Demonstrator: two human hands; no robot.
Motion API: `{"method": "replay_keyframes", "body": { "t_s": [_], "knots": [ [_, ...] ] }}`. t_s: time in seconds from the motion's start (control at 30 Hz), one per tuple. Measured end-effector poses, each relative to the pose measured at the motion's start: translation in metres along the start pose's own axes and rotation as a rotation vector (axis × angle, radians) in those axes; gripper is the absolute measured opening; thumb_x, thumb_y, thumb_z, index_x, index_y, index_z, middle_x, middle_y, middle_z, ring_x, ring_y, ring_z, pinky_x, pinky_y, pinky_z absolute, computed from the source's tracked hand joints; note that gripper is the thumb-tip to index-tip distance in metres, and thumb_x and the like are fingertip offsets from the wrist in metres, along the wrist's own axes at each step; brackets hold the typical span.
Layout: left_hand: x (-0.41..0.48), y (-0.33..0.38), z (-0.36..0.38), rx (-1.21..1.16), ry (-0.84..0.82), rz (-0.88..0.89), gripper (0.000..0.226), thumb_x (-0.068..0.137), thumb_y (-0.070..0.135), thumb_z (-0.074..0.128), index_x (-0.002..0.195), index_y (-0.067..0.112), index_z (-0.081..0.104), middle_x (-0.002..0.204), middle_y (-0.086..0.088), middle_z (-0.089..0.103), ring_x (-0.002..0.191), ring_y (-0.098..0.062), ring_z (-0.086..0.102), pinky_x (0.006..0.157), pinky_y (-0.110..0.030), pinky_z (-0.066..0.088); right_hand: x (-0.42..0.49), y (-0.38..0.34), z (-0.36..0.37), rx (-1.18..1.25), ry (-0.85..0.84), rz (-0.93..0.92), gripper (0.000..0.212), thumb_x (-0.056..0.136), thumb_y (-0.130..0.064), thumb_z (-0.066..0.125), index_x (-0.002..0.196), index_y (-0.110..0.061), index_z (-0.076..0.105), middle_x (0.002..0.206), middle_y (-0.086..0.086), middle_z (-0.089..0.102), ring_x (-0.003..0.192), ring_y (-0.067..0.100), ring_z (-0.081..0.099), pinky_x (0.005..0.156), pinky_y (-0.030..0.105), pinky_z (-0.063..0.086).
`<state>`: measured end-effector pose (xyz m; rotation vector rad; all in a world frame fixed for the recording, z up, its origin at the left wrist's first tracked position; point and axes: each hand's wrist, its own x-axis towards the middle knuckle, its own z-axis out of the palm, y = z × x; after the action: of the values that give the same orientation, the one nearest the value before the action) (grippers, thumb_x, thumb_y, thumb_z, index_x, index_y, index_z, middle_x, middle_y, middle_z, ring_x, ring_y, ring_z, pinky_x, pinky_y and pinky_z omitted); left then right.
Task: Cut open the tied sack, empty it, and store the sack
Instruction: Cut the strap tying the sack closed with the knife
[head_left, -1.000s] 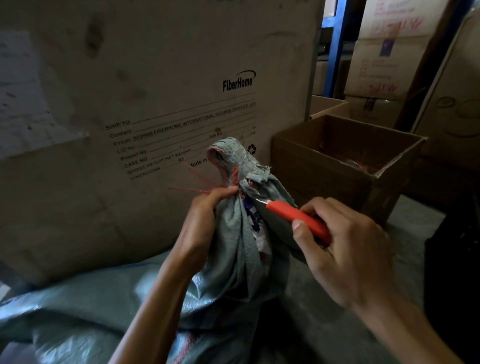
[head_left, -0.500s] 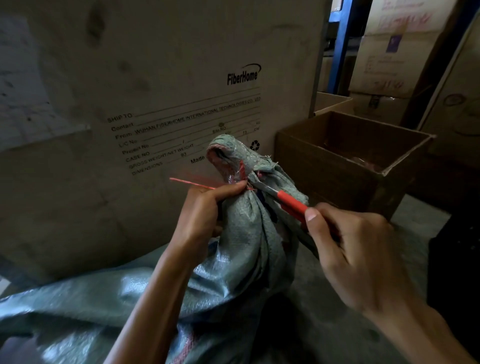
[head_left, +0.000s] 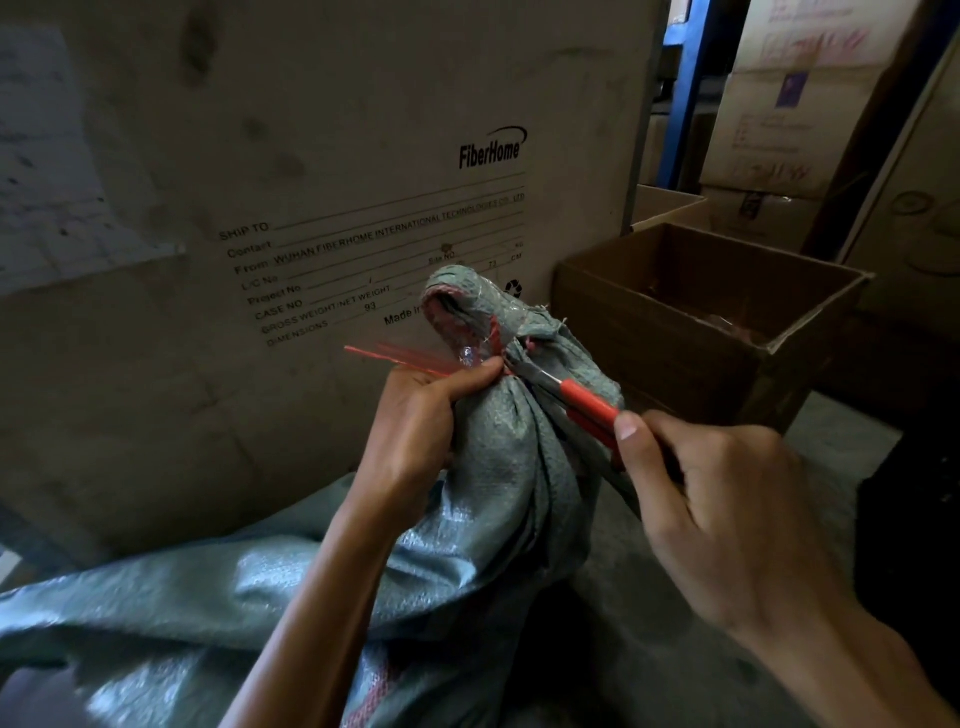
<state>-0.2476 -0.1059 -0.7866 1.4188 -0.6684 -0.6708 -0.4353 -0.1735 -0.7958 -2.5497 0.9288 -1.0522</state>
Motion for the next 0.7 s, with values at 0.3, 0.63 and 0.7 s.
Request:
{"method": "replay_keyframes", "body": {
  "t_s": [0.3, 0.63, 0.7],
  "knots": [
    [-0.002, -0.005, 0.006, -0.015, -0.010, 0.110, 0.039, 0.093, 0.010, 0.067, 0.055, 0.012, 0.077, 0.048, 0.007, 0.071, 0.037, 0.002, 0.061, 0.037, -0.006, 0.040, -0.006, -0.005, -0.003, -0.084, -0.041, 0.026, 0.047, 0.102, -0.048, 0.030, 0.066, -0.029, 0.055, 0.043, -0.016, 0.035, 0.033, 0.003, 0.038, 0.041, 0.015, 0.022],
    [-0.007, -0.003, 0.010, -0.071, -0.017, 0.061, 0.053, 0.095, 0.008, 0.063, 0.043, 0.015, 0.071, 0.037, 0.011, 0.060, 0.029, 0.005, 0.053, 0.032, -0.005, 0.037, -0.011, -0.001, -0.003, -0.086, -0.054, 0.015, 0.042, 0.102, -0.048, 0.029, 0.066, -0.032, 0.044, 0.049, -0.015, 0.037, 0.038, 0.003, 0.038, 0.043, 0.017, 0.024],
    [-0.005, 0.001, 0.009, -0.080, 0.001, 0.056, 0.040, 0.093, 0.010, 0.066, 0.054, 0.013, 0.076, 0.045, 0.005, 0.069, 0.036, 0.000, 0.061, 0.037, -0.008, 0.042, -0.013, 0.000, -0.003, -0.068, -0.049, 0.006, 0.035, 0.101, -0.050, 0.029, 0.074, -0.035, 0.046, 0.059, -0.016, 0.042, 0.046, 0.003, 0.041, 0.046, 0.019, 0.025]
  ]
}}
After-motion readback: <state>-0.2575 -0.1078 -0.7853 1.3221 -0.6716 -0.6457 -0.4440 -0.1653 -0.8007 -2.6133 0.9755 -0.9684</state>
